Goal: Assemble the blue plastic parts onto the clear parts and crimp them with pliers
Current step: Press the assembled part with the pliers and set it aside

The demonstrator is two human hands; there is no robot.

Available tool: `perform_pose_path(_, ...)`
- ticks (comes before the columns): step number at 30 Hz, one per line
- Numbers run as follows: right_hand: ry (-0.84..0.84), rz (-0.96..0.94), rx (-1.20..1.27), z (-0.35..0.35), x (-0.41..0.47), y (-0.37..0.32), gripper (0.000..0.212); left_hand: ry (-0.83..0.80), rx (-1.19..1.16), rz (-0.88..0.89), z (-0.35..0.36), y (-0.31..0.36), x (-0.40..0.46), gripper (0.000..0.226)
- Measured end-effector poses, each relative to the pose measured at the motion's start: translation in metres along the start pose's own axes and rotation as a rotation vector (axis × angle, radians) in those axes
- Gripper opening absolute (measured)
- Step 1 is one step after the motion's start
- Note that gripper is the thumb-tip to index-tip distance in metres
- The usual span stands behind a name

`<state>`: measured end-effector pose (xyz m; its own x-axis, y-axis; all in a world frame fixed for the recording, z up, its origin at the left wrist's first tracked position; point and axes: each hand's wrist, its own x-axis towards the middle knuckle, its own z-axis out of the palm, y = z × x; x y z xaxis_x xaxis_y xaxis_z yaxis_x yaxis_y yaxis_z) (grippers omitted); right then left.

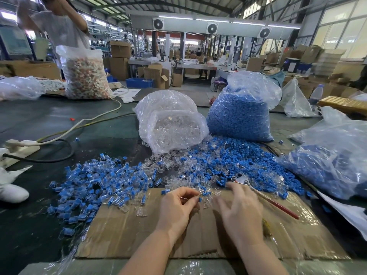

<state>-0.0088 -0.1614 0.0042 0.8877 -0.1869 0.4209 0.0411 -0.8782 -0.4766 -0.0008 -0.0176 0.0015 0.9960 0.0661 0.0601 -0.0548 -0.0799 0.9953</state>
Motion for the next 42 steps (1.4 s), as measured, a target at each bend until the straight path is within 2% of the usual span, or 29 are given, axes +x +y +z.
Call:
perform_pose_path(3, -0.157, 0.303, -0.41, -0.013, 0.013, 0.021, 0.067, -0.003, 0.006, -0.001, 0.0, -0.001, 0.0, 0.02)
perform_pose_path(7, -0.401, 0.479, -0.51, -0.026, 0.021, 0.044, 0.08, 0.0, 0.021, 0.011, 0.0, -0.001, 0.001, 0.019)
perform_pose_path(9, -0.397, 0.443, -0.555, -0.026, 0.019, 0.045, 0.076, 0.013, 0.016, 0.004, 0.001, -0.001, 0.002, 0.019)
perform_pose_path(12, -0.286, 0.258, -0.674, -0.024, 0.012, 0.04, 0.057, 0.03, -0.028, -0.037, 0.001, 0.0, 0.004, 0.019)
perform_pose_path(16, -0.237, 0.143, -0.678, -0.03, 0.012, 0.03, 0.038, 0.059, -0.116, -0.105, -0.002, 0.005, 0.009, 0.016)
perform_pose_path(19, -0.249, 0.077, -0.522, -0.037, 0.019, 0.022, 0.037, 0.087, -0.239, -0.182, -0.006, 0.01, 0.015, 0.011)
perform_pose_path(22, -0.411, 0.072, -0.006, -0.043, 0.025, 0.006, 0.035, 0.114, -0.338, -0.222, -0.007, 0.016, 0.021, 0.01)
perform_pose_path(24, -0.564, 0.178, 0.311, -0.047, 0.026, -0.009, 0.034, 0.14, -0.351, -0.233, -0.007, 0.02, 0.025, 0.01)
perform_pose_path(27, -0.727, 0.366, 0.585, -0.051, 0.02, -0.023, 0.034, 0.186, -0.325, -0.221, -0.008, 0.023, 0.032, 0.011)
perform_pose_path(29, -0.788, 0.394, 0.611, -0.05, 0.02, -0.026, 0.038, 0.213, -0.325, -0.218, -0.011, 0.023, 0.036, 0.012)
perform_pose_path(32, -0.883, 0.356, 0.586, -0.051, 0.02, -0.029, 0.02, 0.248, -0.308, -0.236, -0.016, 0.022, 0.038, 0.013)
perform_pose_path(35, -0.934, 0.372, 0.575, -0.049, 0.02, -0.032, 0.028, 0.274, -0.298, -0.251, -0.019, 0.022, 0.038, 0.012)
perform_pose_path(38, -0.962, 0.375, 0.588, -0.049, 0.02, -0.035, 0.021, 0.279, -0.282, -0.253, -0.021, 0.024, 0.036, 0.011)
perform_pose_path(42, -0.972, 0.331, 0.604, -0.051, 0.019, -0.037, 0.024, 0.296, -0.243, -0.245, -0.023, 0.027, 0.035, 0.01)
